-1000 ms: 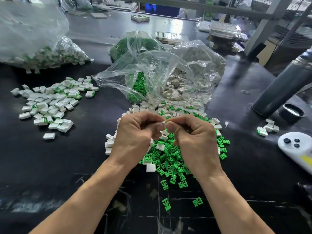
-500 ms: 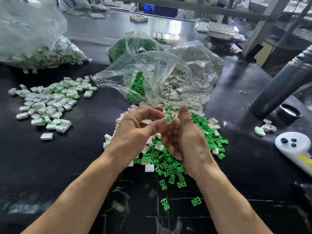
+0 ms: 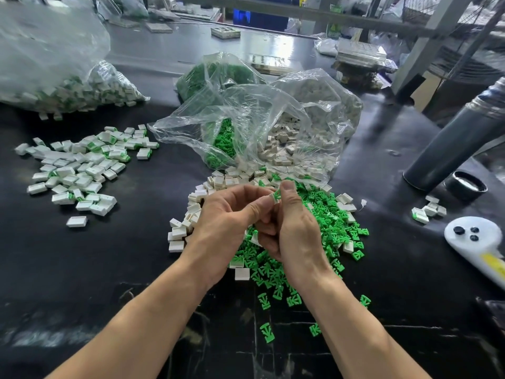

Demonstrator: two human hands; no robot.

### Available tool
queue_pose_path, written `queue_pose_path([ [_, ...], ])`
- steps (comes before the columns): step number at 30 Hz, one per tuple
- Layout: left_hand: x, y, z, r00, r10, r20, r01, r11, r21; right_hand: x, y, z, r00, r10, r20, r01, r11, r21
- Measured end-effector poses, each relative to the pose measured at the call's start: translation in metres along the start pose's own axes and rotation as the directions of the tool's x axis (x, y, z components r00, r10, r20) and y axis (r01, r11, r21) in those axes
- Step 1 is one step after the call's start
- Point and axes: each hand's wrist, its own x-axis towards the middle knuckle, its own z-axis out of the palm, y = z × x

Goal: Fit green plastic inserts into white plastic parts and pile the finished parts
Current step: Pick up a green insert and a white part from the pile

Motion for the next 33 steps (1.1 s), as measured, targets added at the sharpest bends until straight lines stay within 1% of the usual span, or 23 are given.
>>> queue_pose_path([
  [3, 0.001, -0.001, 0.002, 1.000, 0.000, -0.017, 0.000, 0.999, -0.033, 0.000, 0.004, 0.005, 0.997, -0.064, -0.045, 0.061, 0.996, -0.068],
  [5, 0.001, -0.002, 0.002, 1.000, 0.002, -0.020, -0.003, 0.999, -0.040, 0.000, 0.006, 0.006, 0.995, -0.076, -0.072, 0.070, 0.995, -0.074],
  [10, 0.000, 0.000, 0.000, 1.000, -0.005, 0.002, 0.005, 1.000, -0.019, 0.002, 0.006, 0.004, 0.998, -0.038, -0.056, 0.041, 0.998, 0.051],
  [13, 0.001, 0.001, 0.000, 1.000, -0.002, -0.002, 0.002, 1.000, 0.022, 0.003, 0.005, 0.003, 0.999, -0.005, -0.051, 0.006, 1.000, 0.012],
  [18, 0.000, -0.001, 0.002, 1.000, -0.009, 0.013, 0.009, 1.000, 0.013, 0.005, 0.005, -0.002, 0.998, -0.019, -0.053, 0.015, 0.998, -0.069],
  [20, 0.001, -0.001, 0.002, 1.000, -0.003, 0.004, 0.003, 0.999, 0.039, 0.006, 0.005, -0.003, 0.998, -0.016, -0.056, 0.012, 0.997, -0.076],
  [25, 0.001, -0.002, 0.005, 1.000, 0.026, -0.006, -0.025, 0.997, 0.071, 0.010, 0.014, -0.001, 0.987, -0.081, -0.141, 0.054, 0.982, -0.183],
  [30, 0.001, -0.004, 0.008, 0.998, 0.048, -0.033, -0.046, 0.998, 0.046, 0.013, 0.019, 0.001, 0.958, -0.176, -0.227, 0.116, 0.960, -0.254],
  [33, -0.001, -0.003, 0.008, 0.997, 0.076, -0.022, -0.076, 0.997, -0.001, 0.012, 0.019, 0.003, 0.942, -0.220, -0.252, 0.153, 0.954, -0.259],
])
